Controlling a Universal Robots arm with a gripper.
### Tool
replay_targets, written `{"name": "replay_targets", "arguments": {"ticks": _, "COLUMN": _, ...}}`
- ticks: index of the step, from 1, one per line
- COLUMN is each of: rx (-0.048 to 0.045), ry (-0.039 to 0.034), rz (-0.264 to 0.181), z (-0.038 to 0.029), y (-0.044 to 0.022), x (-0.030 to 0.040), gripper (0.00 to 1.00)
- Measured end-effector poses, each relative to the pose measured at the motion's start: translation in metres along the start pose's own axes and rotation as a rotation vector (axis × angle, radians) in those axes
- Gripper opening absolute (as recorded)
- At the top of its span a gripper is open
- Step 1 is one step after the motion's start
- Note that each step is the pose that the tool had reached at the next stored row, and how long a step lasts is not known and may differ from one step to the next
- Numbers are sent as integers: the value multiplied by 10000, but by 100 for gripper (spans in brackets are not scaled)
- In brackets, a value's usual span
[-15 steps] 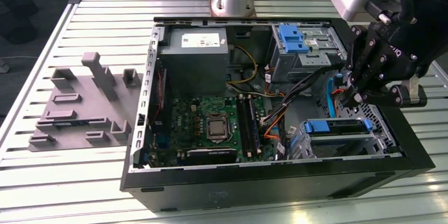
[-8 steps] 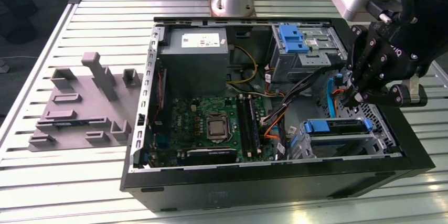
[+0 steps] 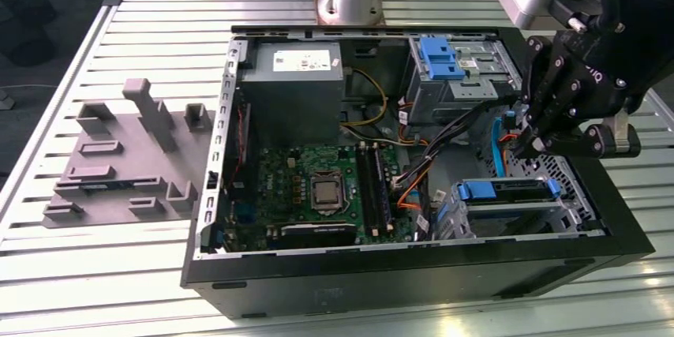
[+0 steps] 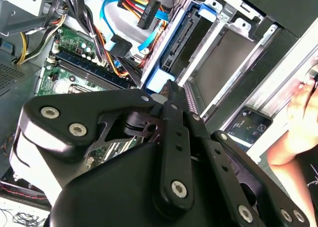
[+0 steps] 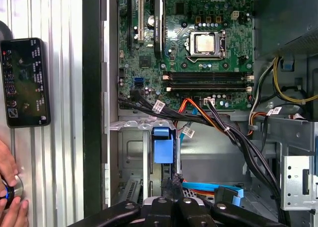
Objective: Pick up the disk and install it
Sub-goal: 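Insert the first disk wire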
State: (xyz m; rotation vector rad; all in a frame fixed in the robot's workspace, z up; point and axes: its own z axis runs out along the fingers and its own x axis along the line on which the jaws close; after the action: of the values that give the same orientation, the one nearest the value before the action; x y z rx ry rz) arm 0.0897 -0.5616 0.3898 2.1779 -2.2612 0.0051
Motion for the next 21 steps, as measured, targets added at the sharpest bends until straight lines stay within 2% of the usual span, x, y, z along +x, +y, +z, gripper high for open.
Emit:
{"name": "replay_targets", "arguments": {"ticks": 12, "rx": 0, "ry": 2, "rz": -1, "z": 15, "y": -5, "x": -11, "gripper": 11}}
{"name": "replay_targets", "arguments": {"ticks": 18, "rx": -4, "ry": 3, "rz": -2, "z": 98, "y": -96, "x": -100, "gripper": 11}}
{"name": "replay_targets", "arguments": {"ticks": 21, "rx": -8, "ry": 1, "rz": -2, "z": 115, "y": -151, "x": -159, "gripper": 11}}
